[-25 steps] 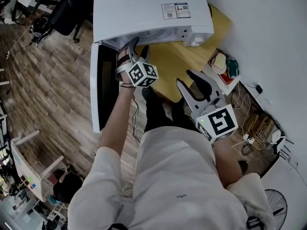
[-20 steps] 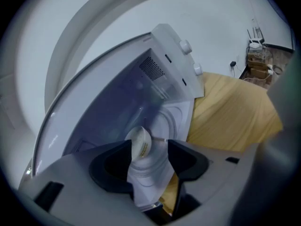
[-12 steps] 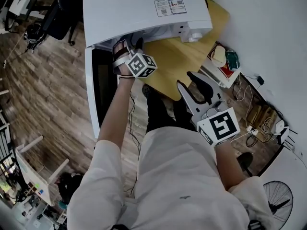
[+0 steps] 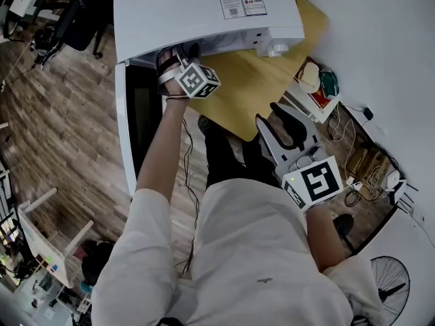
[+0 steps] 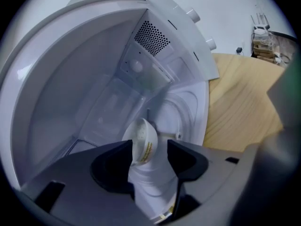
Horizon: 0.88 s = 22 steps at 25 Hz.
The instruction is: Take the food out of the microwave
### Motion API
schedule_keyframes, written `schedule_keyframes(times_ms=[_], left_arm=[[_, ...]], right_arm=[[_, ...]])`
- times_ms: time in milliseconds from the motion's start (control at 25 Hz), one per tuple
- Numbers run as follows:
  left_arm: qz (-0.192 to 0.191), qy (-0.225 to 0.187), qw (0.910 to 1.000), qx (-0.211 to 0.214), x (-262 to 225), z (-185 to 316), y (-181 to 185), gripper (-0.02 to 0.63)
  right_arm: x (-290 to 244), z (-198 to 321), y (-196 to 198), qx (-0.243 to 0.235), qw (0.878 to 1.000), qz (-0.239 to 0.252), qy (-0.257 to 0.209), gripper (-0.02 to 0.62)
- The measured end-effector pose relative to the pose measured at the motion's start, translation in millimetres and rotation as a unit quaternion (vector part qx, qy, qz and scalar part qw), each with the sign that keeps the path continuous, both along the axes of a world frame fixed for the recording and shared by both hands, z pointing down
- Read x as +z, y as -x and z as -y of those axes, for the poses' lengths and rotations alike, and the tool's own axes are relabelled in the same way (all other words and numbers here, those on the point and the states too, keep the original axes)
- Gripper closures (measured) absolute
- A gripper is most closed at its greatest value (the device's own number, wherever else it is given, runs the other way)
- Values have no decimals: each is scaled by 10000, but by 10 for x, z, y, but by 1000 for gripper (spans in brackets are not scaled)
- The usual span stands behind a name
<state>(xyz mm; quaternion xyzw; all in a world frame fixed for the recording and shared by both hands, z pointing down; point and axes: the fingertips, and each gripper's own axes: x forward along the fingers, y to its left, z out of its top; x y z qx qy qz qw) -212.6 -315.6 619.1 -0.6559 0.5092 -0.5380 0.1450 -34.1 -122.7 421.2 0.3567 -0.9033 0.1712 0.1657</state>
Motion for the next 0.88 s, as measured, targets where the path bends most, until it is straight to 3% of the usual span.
schedule_keyframes(times_ms=[880], left_arm=[[287, -215, 9992, -186, 43, 112, 82, 453]], right_arm=[[64, -67, -142, 148, 9997, -155, 108, 479]])
